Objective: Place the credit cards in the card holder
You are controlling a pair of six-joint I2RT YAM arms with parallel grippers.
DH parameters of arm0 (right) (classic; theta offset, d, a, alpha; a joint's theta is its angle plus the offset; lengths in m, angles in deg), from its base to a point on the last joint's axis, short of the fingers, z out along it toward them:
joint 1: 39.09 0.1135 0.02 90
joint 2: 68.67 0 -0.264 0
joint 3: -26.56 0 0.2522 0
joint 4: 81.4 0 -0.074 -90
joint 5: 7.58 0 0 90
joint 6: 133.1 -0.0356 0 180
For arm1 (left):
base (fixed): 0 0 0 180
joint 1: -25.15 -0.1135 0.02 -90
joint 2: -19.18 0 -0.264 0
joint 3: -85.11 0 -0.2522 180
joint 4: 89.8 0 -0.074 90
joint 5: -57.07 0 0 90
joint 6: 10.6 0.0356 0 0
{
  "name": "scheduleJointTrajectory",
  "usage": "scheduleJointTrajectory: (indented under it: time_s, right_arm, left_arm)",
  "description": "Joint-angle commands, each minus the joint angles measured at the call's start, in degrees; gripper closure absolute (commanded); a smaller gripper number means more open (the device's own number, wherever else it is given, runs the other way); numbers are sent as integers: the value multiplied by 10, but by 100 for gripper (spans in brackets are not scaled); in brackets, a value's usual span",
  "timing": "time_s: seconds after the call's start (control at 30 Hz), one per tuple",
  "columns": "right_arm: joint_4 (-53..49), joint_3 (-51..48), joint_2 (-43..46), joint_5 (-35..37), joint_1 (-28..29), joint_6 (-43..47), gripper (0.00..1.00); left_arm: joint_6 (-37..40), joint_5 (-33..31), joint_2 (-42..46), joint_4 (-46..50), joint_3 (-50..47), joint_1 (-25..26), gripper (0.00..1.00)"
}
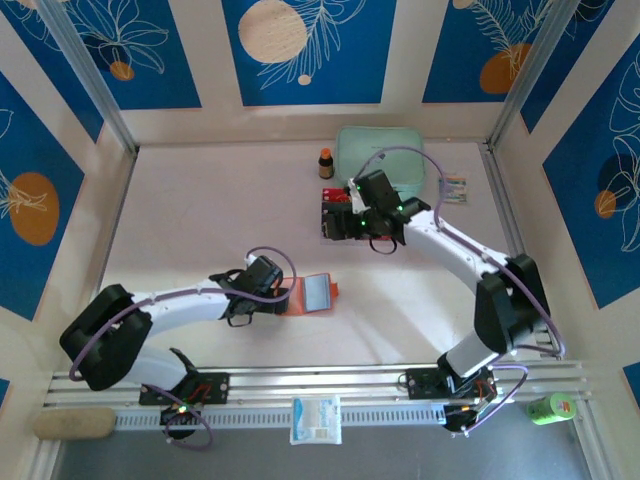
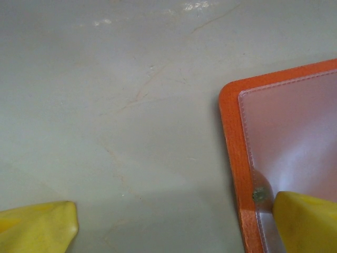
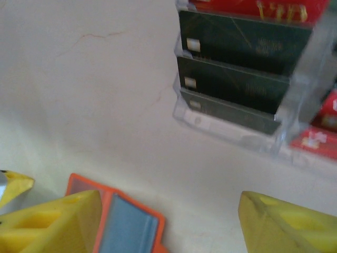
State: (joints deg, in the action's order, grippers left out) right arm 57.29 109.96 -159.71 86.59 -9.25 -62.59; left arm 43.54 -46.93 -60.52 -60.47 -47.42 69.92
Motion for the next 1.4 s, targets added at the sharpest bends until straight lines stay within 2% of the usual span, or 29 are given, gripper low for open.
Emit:
scheduleJointTrajectory:
  time_s: [0.0,0.13,0.33,0.77,1.07,1.37]
  right_arm:
    - [-51,47,-52,-50,-20,122,33]
    - [-64,98,-101,-52,-17,192,37]
    - [-74,146,-165,25,2,271,41]
    - [-29,151,-220,132,26,340,46]
    - [-11,148,-241,166,41,370,48]
    - [-32,142,-235,142,40,365,76]
  left_arm:
    - [27,40,-23,-106,17,4,3]
    - [25,37,-23,-103,22,4,3]
    - [19,37,-23,-101,23,4,3]
    - [17,39,-25,-97,24,4,3]
    - [15,41,-30,-100,26,3,3]
    - [15,43,-39,-105,27,4,3]
